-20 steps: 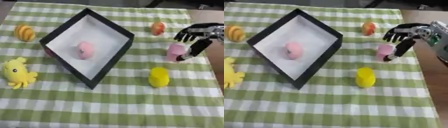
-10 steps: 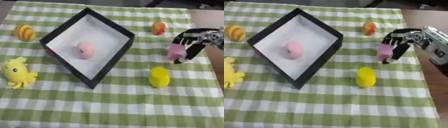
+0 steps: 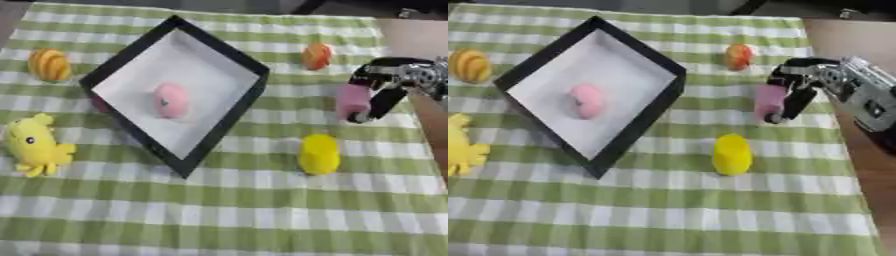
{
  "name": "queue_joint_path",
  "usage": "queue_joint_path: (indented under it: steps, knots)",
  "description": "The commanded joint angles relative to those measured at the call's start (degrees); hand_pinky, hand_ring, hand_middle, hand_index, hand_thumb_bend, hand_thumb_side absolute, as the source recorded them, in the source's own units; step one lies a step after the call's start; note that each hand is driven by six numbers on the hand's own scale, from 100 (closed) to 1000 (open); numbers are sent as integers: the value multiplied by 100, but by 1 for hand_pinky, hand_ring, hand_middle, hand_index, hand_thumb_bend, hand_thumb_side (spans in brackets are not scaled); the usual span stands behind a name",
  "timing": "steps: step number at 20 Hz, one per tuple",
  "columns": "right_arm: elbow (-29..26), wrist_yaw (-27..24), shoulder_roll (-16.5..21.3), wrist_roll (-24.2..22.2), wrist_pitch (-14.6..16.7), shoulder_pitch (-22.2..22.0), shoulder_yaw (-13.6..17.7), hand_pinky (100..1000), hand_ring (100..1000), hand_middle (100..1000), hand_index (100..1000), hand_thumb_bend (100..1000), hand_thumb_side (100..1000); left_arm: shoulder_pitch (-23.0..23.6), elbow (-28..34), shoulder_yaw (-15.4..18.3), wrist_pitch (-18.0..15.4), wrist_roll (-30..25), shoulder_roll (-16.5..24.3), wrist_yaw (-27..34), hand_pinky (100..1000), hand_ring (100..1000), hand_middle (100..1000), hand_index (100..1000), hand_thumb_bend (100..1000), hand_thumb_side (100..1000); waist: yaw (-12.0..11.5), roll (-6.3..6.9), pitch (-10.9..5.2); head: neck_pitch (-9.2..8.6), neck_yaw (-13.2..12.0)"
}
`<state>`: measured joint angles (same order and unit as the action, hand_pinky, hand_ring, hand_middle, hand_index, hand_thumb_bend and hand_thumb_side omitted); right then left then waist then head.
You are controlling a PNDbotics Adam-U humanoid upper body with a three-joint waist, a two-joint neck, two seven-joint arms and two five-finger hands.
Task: Pick up objects on the table and place them in the box.
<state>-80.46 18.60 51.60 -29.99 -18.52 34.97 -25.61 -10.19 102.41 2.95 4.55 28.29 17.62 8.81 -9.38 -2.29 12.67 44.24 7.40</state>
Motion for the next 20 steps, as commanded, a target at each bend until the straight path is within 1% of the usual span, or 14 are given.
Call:
queue_joint_path:
  steps: [1,3,6,8,10,11,12,13,15,17,20]
  knots:
    - [-422,-241,325,165,-185,20,199,815,694,516,633,288,100,-67,97,11,-7,-24,85,-10,782,784,728,845,315,787,5,0,4,-13,-11]
    - [-706,-342,427,261,-287,-12,309,813,686,502,619,260,100,-67,99,15,-7,-22,91,-12,782,784,728,845,315,787,9,-4,-3,-13,-16]
    - [-1199,-424,619,318,-391,-23,495,813,685,501,619,246,100,-67,102,17,-7,-22,107,-16,783,785,728,845,314,787,12,-11,-13,-13,-24]
    - [-1517,-460,698,316,-442,39,620,816,686,507,626,247,100,-66,105,22,-7,-18,115,-19,783,785,728,845,313,785,15,-13,-21,-13,-24]
    - [-1852,-531,731,227,-409,250,687,816,686,507,627,249,100,-59,109,30,-8,-11,129,-23,783,785,728,845,313,785,24,-16,-32,-13,-27]
    - [-1988,-540,732,139,-373,416,667,815,686,510,629,258,100,-57,109,26,-6,-13,136,-24,783,785,729,845,313,785,21,-20,-42,-13,-13]
    - [-2105,-496,715,4,-310,631,605,814,686,511,630,257,139,-56,110,21,-4,-16,142,-26,783,786,729,845,315,784,22,-24,-52,-13,-3]
    - [-2172,-437,650,-163,-258,887,521,814,686,511,630,260,100,-55,109,15,-2,-22,148,-28,783,786,729,845,312,785,21,-27,-62,-13,8]
    - [-2185,-320,445,-490,-203,1403,328,812,684,513,631,266,100,-49,107,7,3,-32,162,-32,783,786,729,845,311,785,19,-33,-80,-13,19]
    - [-2055,-151,170,-803,-141,1920,102,812,684,514,632,272,100,-46,107,6,5,-36,180,-35,783,786,729,845,311,784,12,-43,-94,-13,30]
    - [-1642,73,-364,-1187,-59,2647,-239,811,683,515,633,275,100,-44,105,4,8,-38,202,-35,783,787,730,845,311,784,-18,-62,-104,-13,64]
